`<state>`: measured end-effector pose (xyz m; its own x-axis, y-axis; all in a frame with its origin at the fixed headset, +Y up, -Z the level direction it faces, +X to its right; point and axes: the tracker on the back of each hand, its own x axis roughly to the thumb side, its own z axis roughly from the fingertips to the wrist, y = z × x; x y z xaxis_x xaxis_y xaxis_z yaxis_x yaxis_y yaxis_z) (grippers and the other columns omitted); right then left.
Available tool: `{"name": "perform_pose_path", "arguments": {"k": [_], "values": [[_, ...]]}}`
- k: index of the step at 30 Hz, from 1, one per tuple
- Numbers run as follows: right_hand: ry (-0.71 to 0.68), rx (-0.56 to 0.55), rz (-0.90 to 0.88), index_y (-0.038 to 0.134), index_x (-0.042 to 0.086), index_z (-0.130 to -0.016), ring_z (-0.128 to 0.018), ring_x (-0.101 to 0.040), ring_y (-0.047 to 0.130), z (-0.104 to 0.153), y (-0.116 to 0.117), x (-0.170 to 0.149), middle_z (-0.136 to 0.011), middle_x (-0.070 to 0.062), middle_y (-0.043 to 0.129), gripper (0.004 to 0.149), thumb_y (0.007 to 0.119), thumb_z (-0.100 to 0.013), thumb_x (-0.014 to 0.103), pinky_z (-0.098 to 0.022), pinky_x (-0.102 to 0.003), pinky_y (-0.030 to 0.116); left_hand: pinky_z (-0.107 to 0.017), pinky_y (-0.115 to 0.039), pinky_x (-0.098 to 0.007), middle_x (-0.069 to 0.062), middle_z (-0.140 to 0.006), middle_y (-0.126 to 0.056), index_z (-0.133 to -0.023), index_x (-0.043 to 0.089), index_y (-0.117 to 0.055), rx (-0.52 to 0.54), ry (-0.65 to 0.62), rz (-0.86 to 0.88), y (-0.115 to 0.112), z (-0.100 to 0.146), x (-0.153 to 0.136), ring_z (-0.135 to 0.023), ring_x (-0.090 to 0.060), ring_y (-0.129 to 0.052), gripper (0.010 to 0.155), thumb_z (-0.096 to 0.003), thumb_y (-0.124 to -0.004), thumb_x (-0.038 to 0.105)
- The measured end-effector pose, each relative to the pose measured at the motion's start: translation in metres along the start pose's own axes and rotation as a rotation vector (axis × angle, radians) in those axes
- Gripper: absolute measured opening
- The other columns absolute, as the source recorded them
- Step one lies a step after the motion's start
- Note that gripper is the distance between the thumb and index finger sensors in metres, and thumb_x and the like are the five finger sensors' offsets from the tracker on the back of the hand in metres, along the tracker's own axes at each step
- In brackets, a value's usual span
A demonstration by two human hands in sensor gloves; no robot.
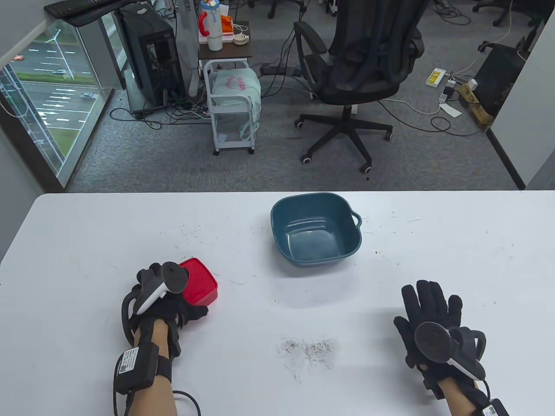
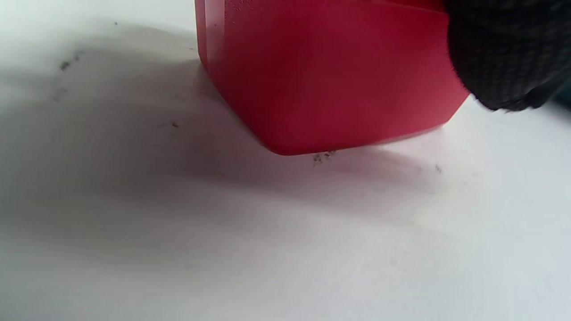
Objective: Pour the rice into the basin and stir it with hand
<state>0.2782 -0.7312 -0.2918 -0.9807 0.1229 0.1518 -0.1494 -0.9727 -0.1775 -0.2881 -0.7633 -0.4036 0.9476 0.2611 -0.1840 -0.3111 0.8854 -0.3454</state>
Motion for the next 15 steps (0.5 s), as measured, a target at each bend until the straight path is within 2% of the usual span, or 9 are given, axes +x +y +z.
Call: {"name": "perform_pose_path", "arguments": {"k": [4, 7, 11, 12, 15], "values": [[0.0, 0.005, -0.015, 0.053, 0.019, -0.103, -0.1, -0.05, 0.052, 0.0, 0.001, -0.001, -0.109, -0.021, 0.048, 0.073, 0.067, -0.039, 0.049, -0.062, -0.08, 0.041, -0.079, -0.038, -0.078, -0.027, -0.118, -0.01, -0.108, 0.041, -0.025, 0.015, -0.004, -0.026, 0.001, 0.0, -0.001, -0.108, -0.066, -0.025, 0.113, -0.0246, -0.098, 0.066], [0.003, 0.011, -0.016, 0.053, 0.019, -0.103, -0.1, -0.05, 0.053, 0.0, 0.002, -0.002, -0.109, -0.021, 0.048, 0.073, 0.067, -0.039, 0.049, -0.062, -0.08, 0.041, -0.08, -0.046, -0.073, -0.027, -0.118, -0.01, -0.108, 0.041, -0.027, 0.016, -0.019, 0.027, 0.001, -0.001, -0.003, -0.108, -0.065, -0.028, 0.113, -0.0244, -0.101, 0.064], [0.006, 0.018, -0.032, 0.053, 0.018, -0.103, -0.1, -0.05, 0.054, 0.0, 0.002, -0.003, -0.109, -0.022, 0.049, 0.073, 0.068, -0.039, 0.049, -0.062, -0.079, 0.043, -0.077, -0.054, -0.07, -0.03, -0.117, -0.017, -0.108, 0.037, -0.033, 0.08, -0.048, 0.087, 0.003, 0.002, -0.002, -0.103, -0.067, -0.037, 0.112, -0.024, -0.102, 0.066], [0.007, 0.022, -0.033, 0.052, 0.018, -0.103, -0.1, -0.05, 0.055, -0.001, 0.003, -0.004, -0.109, -0.021, 0.049, 0.073, 0.068, -0.039, 0.049, -0.062, -0.079, 0.045, -0.076, -0.053, -0.072, -0.031, -0.117, -0.018, -0.108, 0.036, -0.034, 0.116, -0.086, 0.128, 0.003, 0.005, 0.004, -0.102, -0.068, -0.037, 0.113, -0.0239, -0.103, 0.065], [0.014, 0.028, -0.045, 0.056, 0.016, -0.102, -0.095, -0.05, 0.064, -0.003, 0.004, -0.007, -0.106, -0.022, 0.055, 0.072, 0.069, -0.039, 0.048, -0.062, -0.074, 0.056, -0.076, -0.054, -0.071, -0.031, -0.118, -0.019, -0.108, 0.036, -0.037, 0.157, -0.193, 0.091, 0.006, 0.016, 0.03, -0.103, -0.067, -0.038, 0.111, -0.0237, -0.102, 0.067]]}}
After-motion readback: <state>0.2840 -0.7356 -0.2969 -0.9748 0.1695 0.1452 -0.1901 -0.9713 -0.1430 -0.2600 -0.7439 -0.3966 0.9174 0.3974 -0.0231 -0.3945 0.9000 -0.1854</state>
